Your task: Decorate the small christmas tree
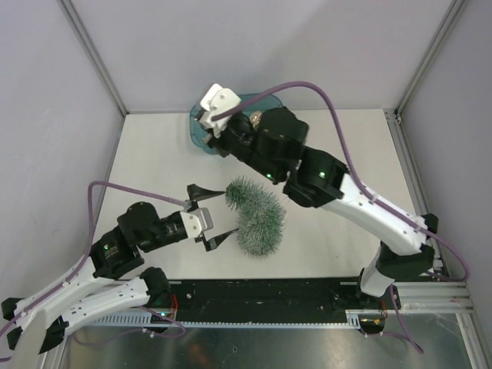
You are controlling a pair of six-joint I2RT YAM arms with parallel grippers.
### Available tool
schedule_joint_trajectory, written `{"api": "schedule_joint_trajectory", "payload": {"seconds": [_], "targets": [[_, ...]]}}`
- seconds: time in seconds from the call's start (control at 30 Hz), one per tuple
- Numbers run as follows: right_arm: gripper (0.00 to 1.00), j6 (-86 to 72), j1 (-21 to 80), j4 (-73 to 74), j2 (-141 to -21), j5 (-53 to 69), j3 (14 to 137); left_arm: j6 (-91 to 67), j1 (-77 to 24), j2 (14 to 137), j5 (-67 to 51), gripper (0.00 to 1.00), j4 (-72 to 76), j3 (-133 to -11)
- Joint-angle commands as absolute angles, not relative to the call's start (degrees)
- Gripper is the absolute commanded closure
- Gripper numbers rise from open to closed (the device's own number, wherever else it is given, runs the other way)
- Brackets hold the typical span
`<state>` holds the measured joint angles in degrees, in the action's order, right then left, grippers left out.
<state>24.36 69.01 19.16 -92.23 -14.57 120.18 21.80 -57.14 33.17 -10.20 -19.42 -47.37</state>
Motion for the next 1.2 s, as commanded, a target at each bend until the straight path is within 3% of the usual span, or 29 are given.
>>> {"api": "schedule_joint_trajectory", "payload": {"seconds": [0.0, 0.37, 0.53, 0.63, 0.73, 0.83, 1.17], "targets": [[1.00, 25.8, 67.5, 21.2, -98.1, -13.8, 127.0, 20.3, -54.9, 30.6, -8.1, 0.00, -18.4, -48.2], [1.00, 25.3, 64.3, 21.6, -104.4, -12.6, 129.5, 20.7, -51.8, 27.7, -12.3, 0.01, -18.6, -47.6], [1.00, 24.5, 63.7, 20.6, -105.6, -11.6, 128.7, 22.3, -51.8, 28.2, -15.9, 0.18, -18.1, -48.3], [1.00, 25.3, 64.3, 20.6, -107.5, -12.4, 129.7, 22.4, -51.5, 28.2, -17.5, 0.21, -18.1, -49.0], [1.00, 27.1, 65.9, 19.1, -107.2, -13.9, 129.4, 21.8, -51.0, 28.3, -18.5, 0.16, -17.8, -50.1], [1.00, 28.5, 67.3, 17.9, -105.0, -15.7, 128.0, 20.3, -50.7, 28.6, -17.0, 0.03, -16.4, -51.6], [1.00, 28.6, 69.9, 11.6, -94.2, -18.8, 116.7, 7.0, -50.7, 34.1, -8.6, 0.00, -13.1, -62.9]]}}
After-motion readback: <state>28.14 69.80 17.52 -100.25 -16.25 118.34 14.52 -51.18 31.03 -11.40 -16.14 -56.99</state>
